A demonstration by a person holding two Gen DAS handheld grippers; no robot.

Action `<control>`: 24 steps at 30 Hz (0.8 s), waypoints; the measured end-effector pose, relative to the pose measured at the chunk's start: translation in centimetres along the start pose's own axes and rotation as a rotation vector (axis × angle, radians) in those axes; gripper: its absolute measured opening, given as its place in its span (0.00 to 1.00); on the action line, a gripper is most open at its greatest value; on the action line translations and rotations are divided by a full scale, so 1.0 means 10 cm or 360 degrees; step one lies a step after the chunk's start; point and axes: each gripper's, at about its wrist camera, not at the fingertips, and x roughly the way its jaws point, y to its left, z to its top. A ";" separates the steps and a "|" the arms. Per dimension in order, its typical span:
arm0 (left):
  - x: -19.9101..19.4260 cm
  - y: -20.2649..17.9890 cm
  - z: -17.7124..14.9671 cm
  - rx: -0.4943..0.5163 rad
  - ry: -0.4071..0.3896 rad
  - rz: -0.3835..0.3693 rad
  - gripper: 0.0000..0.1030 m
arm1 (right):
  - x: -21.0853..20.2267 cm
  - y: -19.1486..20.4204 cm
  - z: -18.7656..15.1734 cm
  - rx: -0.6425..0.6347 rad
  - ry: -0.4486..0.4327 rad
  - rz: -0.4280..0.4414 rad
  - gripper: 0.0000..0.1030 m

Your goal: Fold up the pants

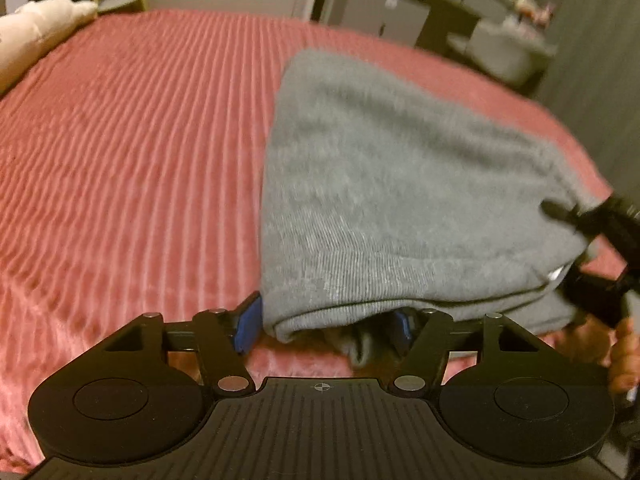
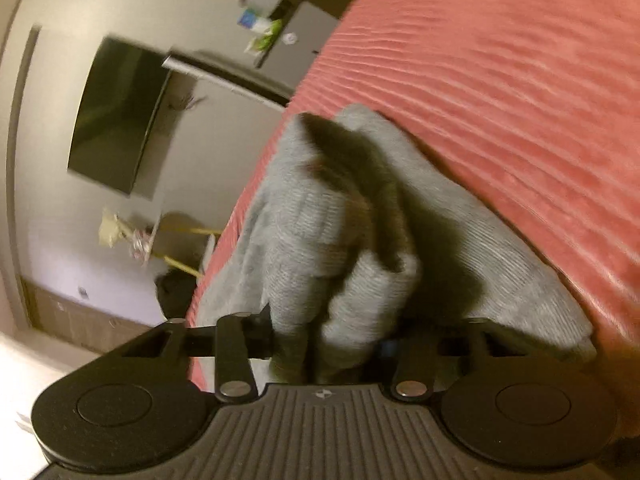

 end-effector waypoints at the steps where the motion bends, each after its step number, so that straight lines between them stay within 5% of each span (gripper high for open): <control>1: -0.04 0.01 -0.01 -0.0011 -0.0037 0.0024 0.63 | 0.00 0.00 0.00 -0.0004 -0.0005 -0.0002 0.40; 4: -0.08 0.00 -0.04 -0.0021 -0.0068 0.0062 0.57 | 0.01 0.04 -0.05 -0.0071 -0.0006 -0.0056 0.42; 8: -0.15 -0.26 -0.13 0.0229 -0.0109 0.0016 0.81 | -0.01 0.02 -0.06 -0.0041 -0.0004 -0.0051 0.45; 11: -0.06 -0.44 -0.20 0.0358 -0.0061 0.0106 0.87 | 0.01 0.03 -0.04 -0.0005 0.0003 -0.0038 0.45; 14: 0.15 -0.46 -0.18 0.0311 0.0062 0.0178 0.88 | 0.03 0.05 -0.05 -0.0030 0.0008 -0.0045 0.48; 16: 0.25 -0.33 -0.13 0.0134 0.0150 0.0180 0.88 | 0.04 0.08 -0.07 -0.0070 0.0019 -0.0056 0.50; 20: 0.18 -0.08 -0.10 -0.0173 0.0057 0.0072 0.63 | 0.01 0.13 -0.10 -0.0098 0.0018 -0.0077 0.51; 24: 0.03 -0.03 -0.14 -0.0247 -0.0036 0.0047 0.37 | -0.01 0.20 -0.15 -0.0158 0.0002 -0.0121 0.49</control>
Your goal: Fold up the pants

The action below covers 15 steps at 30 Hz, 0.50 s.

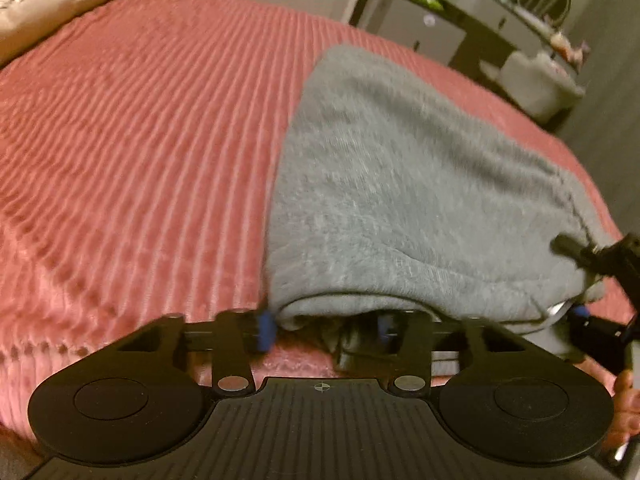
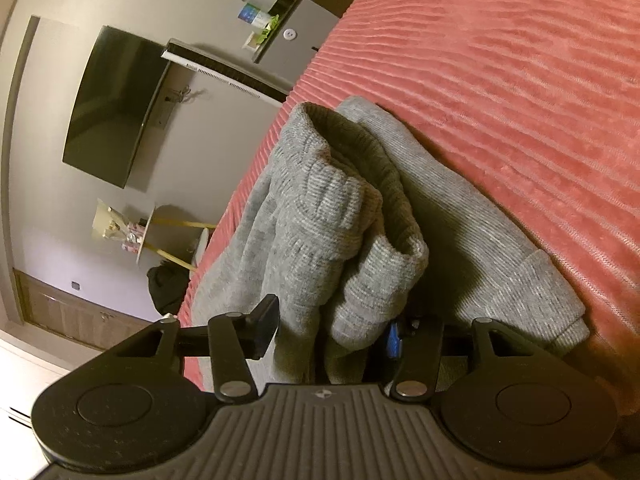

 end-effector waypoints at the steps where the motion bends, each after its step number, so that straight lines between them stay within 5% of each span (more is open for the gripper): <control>1: -0.05 0.00 -0.01 -0.0007 -0.0041 0.0024 0.30 | -0.01 0.02 -0.01 -0.0018 -0.0011 -0.0017 0.47; 3: -0.11 0.07 -0.03 -0.0053 -0.0074 0.0065 0.21 | -0.03 0.07 -0.02 -0.0058 -0.0035 -0.0052 0.40; 9: -0.27 0.23 -0.06 -0.0157 -0.0146 0.0034 0.23 | -0.08 0.01 -0.01 -0.0006 -0.0053 -0.0015 0.36; 12: -0.29 0.19 -0.11 -0.0075 -0.0134 0.0077 0.33 | -0.07 -0.05 0.01 0.0064 -0.0036 0.0019 0.44; 14: -0.18 0.15 -0.09 -0.0060 -0.0058 0.0088 0.54 | -0.05 -0.09 0.02 0.0121 -0.0033 0.0026 0.51; 15: -0.16 0.15 -0.07 -0.0058 -0.0035 0.0099 0.55 | -0.04 -0.10 0.03 0.0134 -0.0019 0.0043 0.55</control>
